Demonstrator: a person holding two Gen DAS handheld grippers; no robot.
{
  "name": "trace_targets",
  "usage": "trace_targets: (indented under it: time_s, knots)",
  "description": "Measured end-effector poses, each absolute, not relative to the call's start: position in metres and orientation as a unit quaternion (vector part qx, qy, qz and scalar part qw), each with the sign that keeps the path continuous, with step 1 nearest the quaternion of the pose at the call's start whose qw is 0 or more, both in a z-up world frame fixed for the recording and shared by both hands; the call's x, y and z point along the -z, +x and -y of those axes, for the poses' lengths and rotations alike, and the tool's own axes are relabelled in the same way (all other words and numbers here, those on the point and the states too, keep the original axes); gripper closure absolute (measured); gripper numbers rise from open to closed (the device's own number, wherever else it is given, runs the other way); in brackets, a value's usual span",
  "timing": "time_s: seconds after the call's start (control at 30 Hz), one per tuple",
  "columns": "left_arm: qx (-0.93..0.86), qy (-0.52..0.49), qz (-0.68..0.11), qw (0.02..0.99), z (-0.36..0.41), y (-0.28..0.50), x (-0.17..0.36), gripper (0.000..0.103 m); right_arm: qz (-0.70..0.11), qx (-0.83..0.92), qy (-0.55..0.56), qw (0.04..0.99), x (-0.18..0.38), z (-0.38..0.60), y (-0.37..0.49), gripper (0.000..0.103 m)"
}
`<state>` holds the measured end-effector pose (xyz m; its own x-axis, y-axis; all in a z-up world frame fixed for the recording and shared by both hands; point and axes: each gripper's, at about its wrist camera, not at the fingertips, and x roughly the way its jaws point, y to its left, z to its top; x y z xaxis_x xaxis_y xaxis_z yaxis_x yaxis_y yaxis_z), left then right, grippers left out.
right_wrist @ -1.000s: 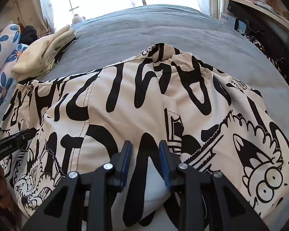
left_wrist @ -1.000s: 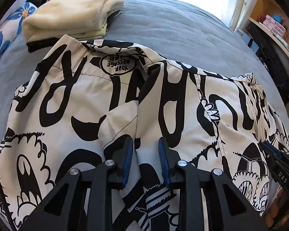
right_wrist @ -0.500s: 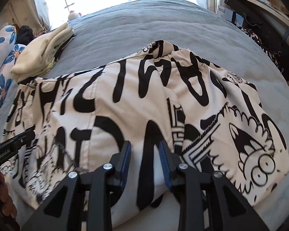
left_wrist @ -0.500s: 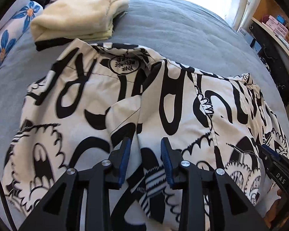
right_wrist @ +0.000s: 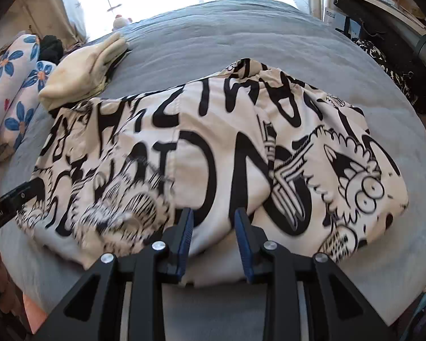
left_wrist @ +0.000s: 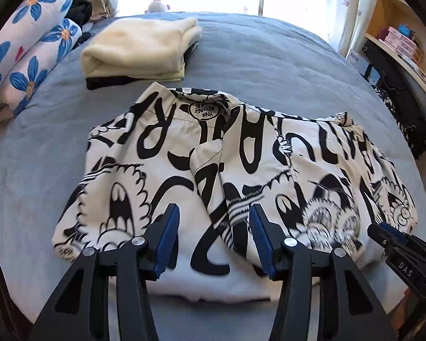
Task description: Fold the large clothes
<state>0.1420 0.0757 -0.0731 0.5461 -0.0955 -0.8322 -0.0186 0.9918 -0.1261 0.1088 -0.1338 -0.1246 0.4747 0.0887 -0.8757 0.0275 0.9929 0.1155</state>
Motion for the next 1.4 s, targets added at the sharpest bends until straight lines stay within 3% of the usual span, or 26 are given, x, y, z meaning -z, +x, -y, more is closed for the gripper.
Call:
trace_targets:
  time_s: [0.13, 0.6, 0.93, 1.07, 1.4]
  knots:
    - [0.024, -0.059, -0.464, 0.883, -0.081, 0.118, 0.060, 0.046, -0.505, -0.028, 0.044, 0.862, 0.117, 0.126, 0.092, 0.073]
    - [0.037, -0.097, -0.481, 0.870, -0.097, 0.076, 0.068, 0.045, -0.473, -0.064, 0.018, 0.879, 0.098, 0.102, 0.058, 0.073]
    - [0.055, -0.185, -0.512, 0.837, -0.125, 0.067, 0.114, 0.044, -0.414, -0.076, 0.029, 0.907, 0.080, 0.095, 0.046, 0.073]
    - [0.067, -0.273, -0.491, 0.824, -0.152, 0.065, 0.144, 0.044, -0.410, -0.083, 0.025, 0.908, 0.079, 0.090, 0.051, 0.073]
    - [0.032, -0.328, -0.448, 0.831, -0.176, 0.091, 0.175, 0.044, -0.418, -0.094, 0.017, 0.903, 0.088, 0.079, 0.062, 0.073]
